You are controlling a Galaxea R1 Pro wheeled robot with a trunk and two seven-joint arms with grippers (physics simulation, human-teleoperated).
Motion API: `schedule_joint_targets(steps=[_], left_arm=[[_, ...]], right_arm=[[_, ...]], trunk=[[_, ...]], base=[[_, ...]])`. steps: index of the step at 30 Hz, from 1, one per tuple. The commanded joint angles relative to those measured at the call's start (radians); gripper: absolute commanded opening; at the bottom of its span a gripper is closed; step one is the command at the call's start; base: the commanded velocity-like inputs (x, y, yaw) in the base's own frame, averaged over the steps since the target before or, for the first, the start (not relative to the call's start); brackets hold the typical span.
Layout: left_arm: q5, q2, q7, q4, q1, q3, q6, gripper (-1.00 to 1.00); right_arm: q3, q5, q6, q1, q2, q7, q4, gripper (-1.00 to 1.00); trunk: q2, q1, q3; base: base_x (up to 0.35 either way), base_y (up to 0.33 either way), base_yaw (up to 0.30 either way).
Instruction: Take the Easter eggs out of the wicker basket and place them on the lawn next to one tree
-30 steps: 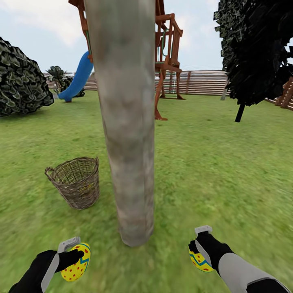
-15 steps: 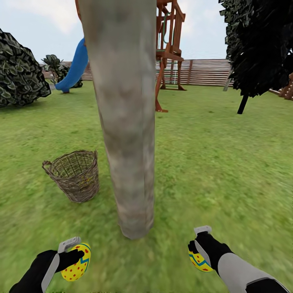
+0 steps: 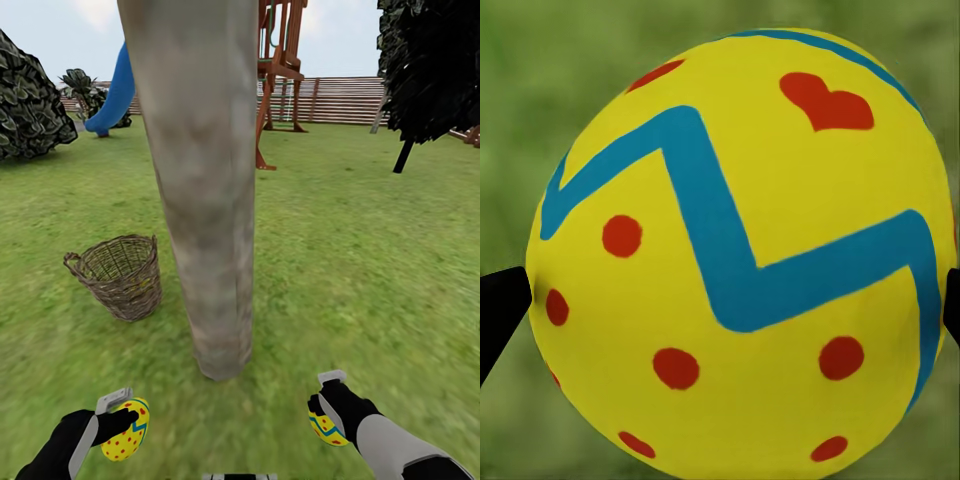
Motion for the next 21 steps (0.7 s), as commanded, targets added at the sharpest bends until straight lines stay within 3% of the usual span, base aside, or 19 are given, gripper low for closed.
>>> schedule_joint_targets(steps=[1,14,18,21], left_arm=[[0.003,0.0,-0.003,-0.001,0.0,0.003,0.006,-1.0],[0.003,0.0,-0.004,-0.001,0.0,0.003,0.006,-1.0],[0.003,0.0,-0.004,-0.001,0.0,0.003,0.006,-1.0],[0.002,-0.014,-0.004,-0.001,0.0,0.003,0.004,-1.0]], right_arm=[[0.007,-0.008,0.006,0.0,-0.001,-0.005,-0.002,-1.0],[0.007,-0.008,0.006,0.0,-0.001,-0.005,-0.002,-1.0],[0.007,-0.008,0.006,0.0,-0.001,-0.005,-0.002,-1.0],[0.007,-0.008,0.006,0.0,-0.001,-0.005,-0.002,-1.0]], trunk=[[-0.001,0.0,-0.005],[-0.004,0.006,-0.055],[-0.004,0.006,-0.055],[-0.004,0.006,-0.055]], base=[[0.0,0.0,0.0],[0.0,0.0,0.0],[0.007,0.0,0.0],[0.268,0.0,0.0]])
